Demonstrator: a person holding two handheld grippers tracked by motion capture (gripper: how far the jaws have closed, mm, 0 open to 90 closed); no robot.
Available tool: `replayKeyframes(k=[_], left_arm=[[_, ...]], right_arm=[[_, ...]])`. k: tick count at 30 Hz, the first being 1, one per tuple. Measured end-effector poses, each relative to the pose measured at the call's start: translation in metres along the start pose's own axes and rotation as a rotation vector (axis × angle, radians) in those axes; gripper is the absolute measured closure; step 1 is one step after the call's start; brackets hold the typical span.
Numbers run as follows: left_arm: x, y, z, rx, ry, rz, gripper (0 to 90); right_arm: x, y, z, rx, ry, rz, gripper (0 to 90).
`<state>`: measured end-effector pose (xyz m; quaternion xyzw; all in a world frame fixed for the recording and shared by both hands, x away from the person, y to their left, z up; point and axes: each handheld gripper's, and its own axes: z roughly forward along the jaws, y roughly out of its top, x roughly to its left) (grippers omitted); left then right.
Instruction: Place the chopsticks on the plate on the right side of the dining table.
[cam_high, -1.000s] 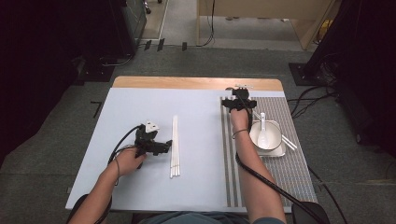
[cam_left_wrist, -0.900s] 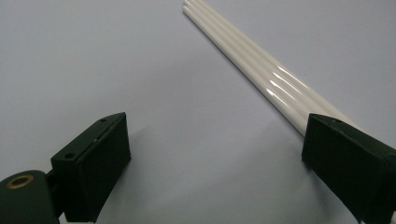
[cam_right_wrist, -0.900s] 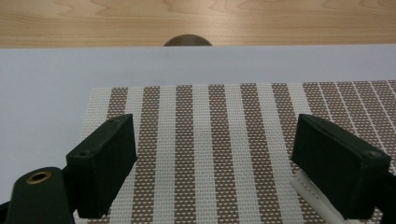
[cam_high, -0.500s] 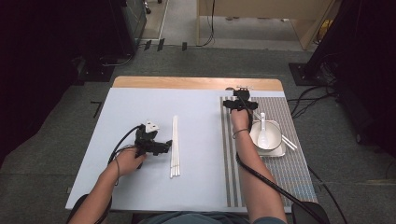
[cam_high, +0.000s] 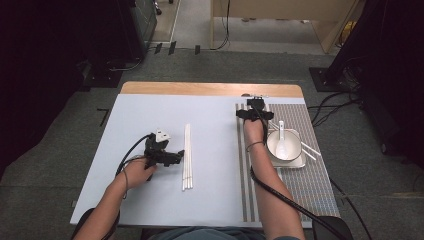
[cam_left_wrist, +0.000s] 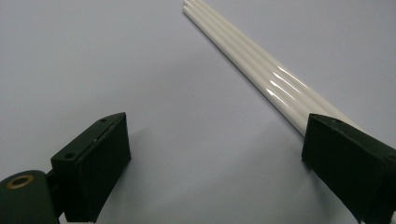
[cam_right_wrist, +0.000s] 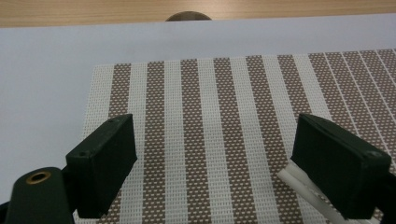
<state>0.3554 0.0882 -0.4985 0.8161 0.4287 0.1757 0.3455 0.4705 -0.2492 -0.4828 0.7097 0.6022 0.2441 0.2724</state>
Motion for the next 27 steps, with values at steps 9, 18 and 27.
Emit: replayKeyframes(k=[9, 18, 27], left_arm=[[0.0, 0.0, 0.0, 0.0, 0.0, 0.0, 7.8], [0.0, 0.0, 0.0, 0.0, 0.0, -0.001, 7.8], [0.0, 0.0, 0.0, 0.0, 0.0, 0.0, 7.8]], right_arm=[[0.006, -0.008, -0.007, -0.015, 0.018, 0.009, 13.4], [0.011, -0.011, -0.012, -0.02, 0.019, -0.005, 13.4], [0.005, -0.008, -0.007, -0.031, -0.01, -0.004, 13.4]])
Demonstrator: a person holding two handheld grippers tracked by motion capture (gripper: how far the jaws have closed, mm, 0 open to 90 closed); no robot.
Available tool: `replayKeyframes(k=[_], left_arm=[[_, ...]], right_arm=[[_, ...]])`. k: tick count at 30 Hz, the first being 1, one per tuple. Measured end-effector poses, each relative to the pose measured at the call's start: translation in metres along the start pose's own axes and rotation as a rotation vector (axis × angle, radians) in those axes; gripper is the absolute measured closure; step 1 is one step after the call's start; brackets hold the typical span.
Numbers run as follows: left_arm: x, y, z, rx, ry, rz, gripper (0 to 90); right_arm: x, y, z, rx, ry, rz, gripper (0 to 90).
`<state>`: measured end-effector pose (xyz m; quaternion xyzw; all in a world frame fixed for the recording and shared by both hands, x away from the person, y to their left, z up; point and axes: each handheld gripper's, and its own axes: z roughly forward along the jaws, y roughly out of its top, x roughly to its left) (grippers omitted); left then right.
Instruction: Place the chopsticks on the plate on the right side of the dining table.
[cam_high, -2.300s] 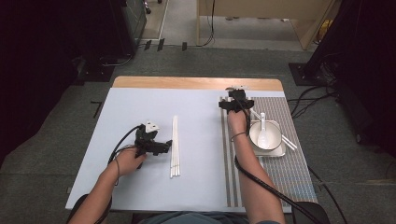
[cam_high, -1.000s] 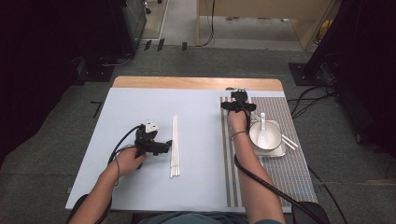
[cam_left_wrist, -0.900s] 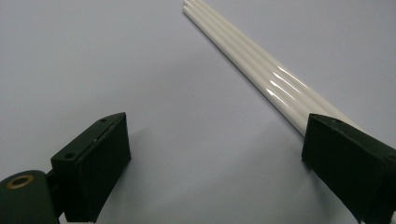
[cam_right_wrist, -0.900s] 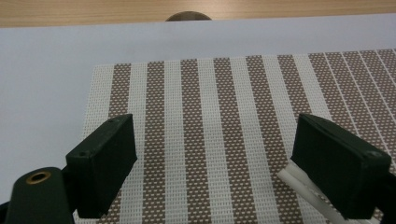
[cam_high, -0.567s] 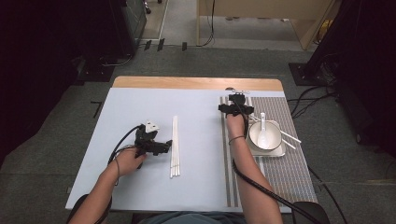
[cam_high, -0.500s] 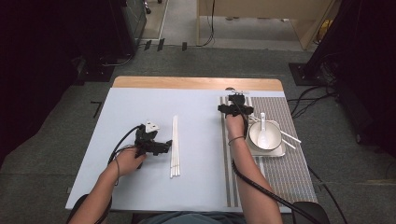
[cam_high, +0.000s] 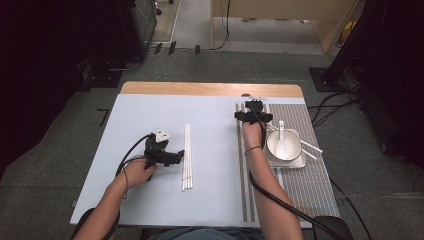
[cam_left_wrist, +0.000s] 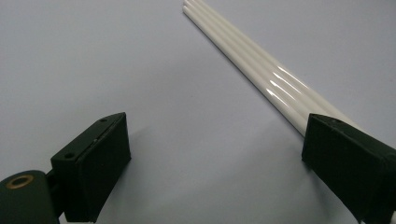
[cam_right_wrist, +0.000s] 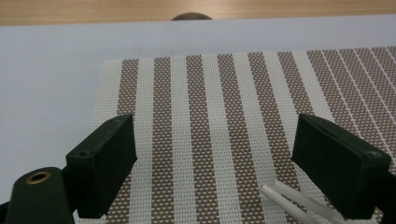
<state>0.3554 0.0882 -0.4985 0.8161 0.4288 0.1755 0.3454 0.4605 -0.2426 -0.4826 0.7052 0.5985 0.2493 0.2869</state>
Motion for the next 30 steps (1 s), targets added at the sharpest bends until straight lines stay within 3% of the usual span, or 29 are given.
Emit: replayKeyframes(k=[13, 18, 30], left_arm=[[0.0, 0.0, 0.0, 0.0, 0.0, 0.0, 7.8], [0.0, 0.0, 0.0, -0.001, 0.0, 0.0, 7.8], [0.0, 0.0, 0.0, 0.0, 0.0, 0.0, 7.8]], right_arm=[[0.005, -0.013, -0.008, 0.016, 0.004, 0.0, 13.4], [0.008, -0.018, -0.013, -0.001, 0.01, -0.037, 13.3], [0.014, -0.028, -0.024, -0.015, 0.036, -0.063, 13.3]])
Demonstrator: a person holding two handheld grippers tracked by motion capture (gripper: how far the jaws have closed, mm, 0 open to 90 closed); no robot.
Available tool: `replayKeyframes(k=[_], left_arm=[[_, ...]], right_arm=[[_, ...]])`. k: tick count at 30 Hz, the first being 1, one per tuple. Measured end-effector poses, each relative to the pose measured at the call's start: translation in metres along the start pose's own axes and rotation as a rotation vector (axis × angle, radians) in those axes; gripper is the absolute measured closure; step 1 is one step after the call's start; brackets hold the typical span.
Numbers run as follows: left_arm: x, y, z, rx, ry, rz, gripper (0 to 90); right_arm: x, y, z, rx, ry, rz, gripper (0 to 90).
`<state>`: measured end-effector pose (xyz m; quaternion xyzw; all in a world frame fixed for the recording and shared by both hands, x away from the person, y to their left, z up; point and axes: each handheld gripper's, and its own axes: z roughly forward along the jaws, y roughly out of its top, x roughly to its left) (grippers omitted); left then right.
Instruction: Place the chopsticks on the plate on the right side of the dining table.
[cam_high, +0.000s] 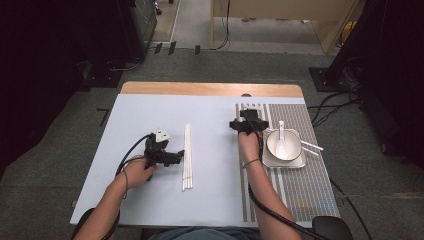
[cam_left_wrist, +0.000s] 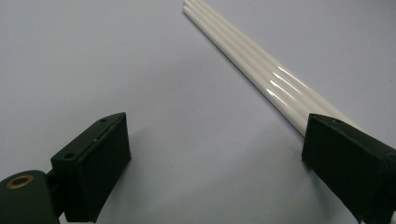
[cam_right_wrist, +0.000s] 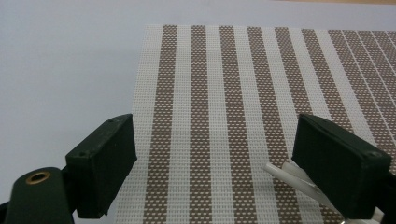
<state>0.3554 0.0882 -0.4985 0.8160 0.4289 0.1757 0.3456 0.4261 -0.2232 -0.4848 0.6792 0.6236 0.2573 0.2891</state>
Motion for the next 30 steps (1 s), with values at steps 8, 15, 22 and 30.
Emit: replayKeyframes(k=[8, 15, 22, 30], left_arm=[[0.0, 0.0, 0.0, -0.001, 0.0, 0.0, 7.8], [0.0, 0.0, 0.0, 0.0, 0.0, 0.0, 7.8], [0.0, 0.0, 0.0, 0.0, 0.0, 0.0, 7.8], [0.0, 0.0, 0.0, 0.0, 0.0, 0.001, 7.8]], right_arm=[[0.003, -0.001, -0.004, -0.016, 0.009, -0.027, 13.3], [-0.002, 0.001, -0.002, -0.013, -0.009, -0.015, 13.3], [-0.002, -0.004, -0.002, 0.004, -0.008, -0.027, 13.0], [0.0, -0.011, -0.011, 0.004, 0.013, -0.047, 13.1]])
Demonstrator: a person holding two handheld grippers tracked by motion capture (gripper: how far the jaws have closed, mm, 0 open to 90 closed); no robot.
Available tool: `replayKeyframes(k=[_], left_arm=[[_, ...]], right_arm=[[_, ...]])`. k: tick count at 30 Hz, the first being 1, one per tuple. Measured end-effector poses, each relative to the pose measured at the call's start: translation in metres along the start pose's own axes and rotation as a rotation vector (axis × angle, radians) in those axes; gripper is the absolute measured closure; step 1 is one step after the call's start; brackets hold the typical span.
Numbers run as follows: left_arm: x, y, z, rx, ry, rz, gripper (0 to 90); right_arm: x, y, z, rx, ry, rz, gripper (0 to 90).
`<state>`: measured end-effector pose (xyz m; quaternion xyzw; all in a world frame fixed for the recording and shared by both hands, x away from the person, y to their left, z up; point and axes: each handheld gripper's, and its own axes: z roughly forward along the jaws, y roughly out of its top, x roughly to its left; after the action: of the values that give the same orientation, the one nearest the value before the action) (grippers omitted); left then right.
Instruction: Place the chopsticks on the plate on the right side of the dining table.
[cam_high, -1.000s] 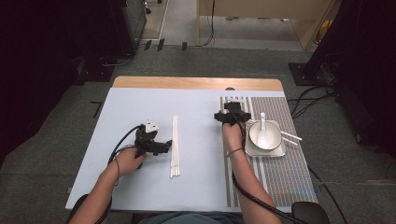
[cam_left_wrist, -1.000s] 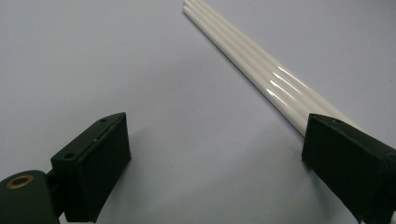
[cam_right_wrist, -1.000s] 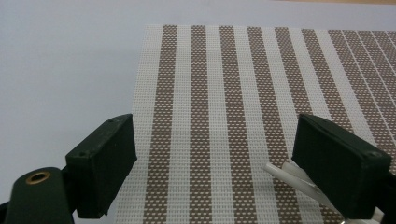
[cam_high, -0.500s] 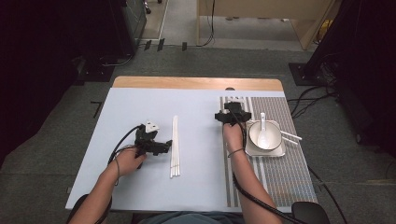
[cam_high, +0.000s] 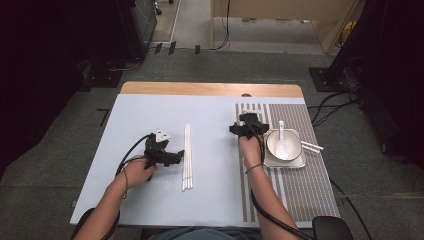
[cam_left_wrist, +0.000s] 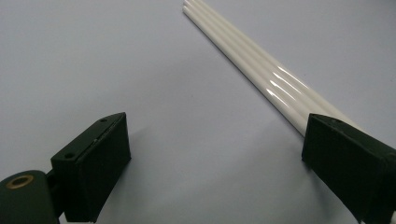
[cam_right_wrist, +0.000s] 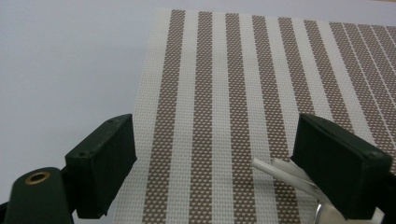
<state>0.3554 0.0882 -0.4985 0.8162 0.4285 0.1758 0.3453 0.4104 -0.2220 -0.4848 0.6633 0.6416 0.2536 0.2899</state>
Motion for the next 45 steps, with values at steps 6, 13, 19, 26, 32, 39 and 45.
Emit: replayKeyframes(k=[6, 13, 19, 26, 32, 39, 45], left_arm=[[0.0, 0.0, 0.0, -0.001, 0.0, 0.0, 7.8], [0.0, 0.0, 0.0, -0.001, 0.001, 0.0, 7.8], [0.0, 0.0, 0.0, -0.001, 0.0, 0.0, 7.8], [0.0, 0.0, 0.0, -0.001, 0.0, 0.0, 7.8], [0.0, 0.0, 0.0, -0.001, 0.001, 0.0, 7.8], [0.0, 0.0, 0.0, -0.002, 0.001, 0.0, 7.8], [0.0, 0.0, 0.0, -0.002, 0.001, 0.0, 7.8]], right_arm=[[0.003, -0.008, -0.007, -0.002, 0.02, -0.016, 13.1], [0.009, -0.016, -0.016, -0.015, 0.046, -0.029, 13.1], [0.012, -0.022, -0.021, -0.019, 0.06, -0.05, 13.2], [0.015, -0.028, -0.03, -0.032, 0.089, -0.075, 13.4], [0.017, -0.033, -0.037, -0.043, 0.105, -0.113, 13.5], [0.018, -0.035, -0.04, -0.037, 0.122, -0.124, 13.4], [0.018, -0.034, -0.043, -0.059, 0.134, -0.136, 13.4]])
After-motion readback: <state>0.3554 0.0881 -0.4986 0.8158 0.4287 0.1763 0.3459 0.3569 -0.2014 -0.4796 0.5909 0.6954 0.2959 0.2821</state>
